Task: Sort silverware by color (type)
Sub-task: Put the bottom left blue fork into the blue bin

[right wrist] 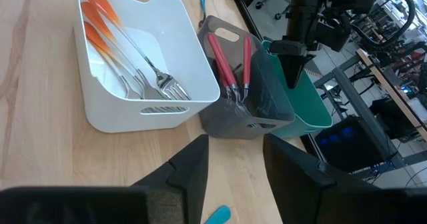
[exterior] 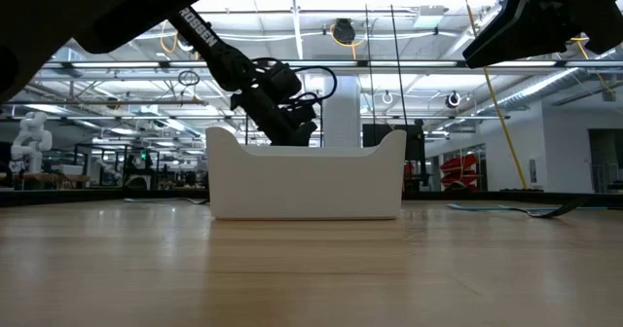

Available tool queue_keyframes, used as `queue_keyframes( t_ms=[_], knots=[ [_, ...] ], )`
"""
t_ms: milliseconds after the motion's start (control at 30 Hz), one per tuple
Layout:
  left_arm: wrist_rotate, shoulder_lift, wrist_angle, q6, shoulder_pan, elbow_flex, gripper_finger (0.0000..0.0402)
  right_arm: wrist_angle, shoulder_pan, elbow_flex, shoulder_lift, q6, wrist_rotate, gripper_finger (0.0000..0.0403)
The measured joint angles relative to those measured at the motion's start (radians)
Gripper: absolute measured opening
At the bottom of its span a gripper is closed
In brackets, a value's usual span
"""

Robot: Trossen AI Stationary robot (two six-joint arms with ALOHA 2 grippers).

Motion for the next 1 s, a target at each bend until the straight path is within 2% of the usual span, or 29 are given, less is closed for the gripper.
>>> queue_keyframes(
  t_ms=[700,833,1000],
  knots=[
    [0.002,0.000,-0.008,0.008,-0.021,0.000,0.0053,-0.025,0.000,0.000,0.000,0.040,0.000,0.0139],
    [0.056,0.000,-0.010,0.008,-0.021,0.000,0.0053,-0.037,0.000,0.000,0.000,0.043,-0.002,0.0139],
    [0.079,0.000,-0.013,0.007,-0.021,0.000,0.0053,-0.033,0.000,0.000,0.000,0.116,-0.071,0.0139]
  ],
)
